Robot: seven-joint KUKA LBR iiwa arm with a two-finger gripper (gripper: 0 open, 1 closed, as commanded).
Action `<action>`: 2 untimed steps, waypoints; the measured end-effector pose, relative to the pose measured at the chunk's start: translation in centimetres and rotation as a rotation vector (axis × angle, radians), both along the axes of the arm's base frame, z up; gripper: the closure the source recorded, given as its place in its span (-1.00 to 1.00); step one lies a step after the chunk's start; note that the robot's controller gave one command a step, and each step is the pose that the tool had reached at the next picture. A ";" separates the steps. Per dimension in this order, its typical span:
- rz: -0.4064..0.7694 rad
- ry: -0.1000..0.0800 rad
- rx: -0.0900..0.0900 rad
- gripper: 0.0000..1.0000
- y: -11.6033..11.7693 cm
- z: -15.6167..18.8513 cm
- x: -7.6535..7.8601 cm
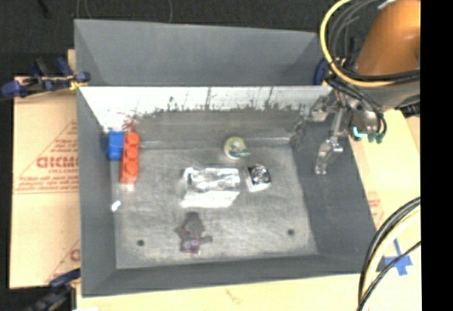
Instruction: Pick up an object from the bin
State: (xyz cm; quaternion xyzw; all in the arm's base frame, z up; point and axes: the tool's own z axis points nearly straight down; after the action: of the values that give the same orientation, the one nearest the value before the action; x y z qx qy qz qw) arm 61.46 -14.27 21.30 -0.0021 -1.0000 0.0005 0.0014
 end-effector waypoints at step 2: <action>0.269 -0.004 0.003 -1.00 13.3 -13.0 -2.2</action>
Offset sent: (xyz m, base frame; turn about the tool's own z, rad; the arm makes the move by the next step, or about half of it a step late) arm -0.0343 0.0596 -0.0961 0.0475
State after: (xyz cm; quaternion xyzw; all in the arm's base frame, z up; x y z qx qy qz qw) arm 59.21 -0.95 8.28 0.1321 -0.9912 -0.0009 -0.0007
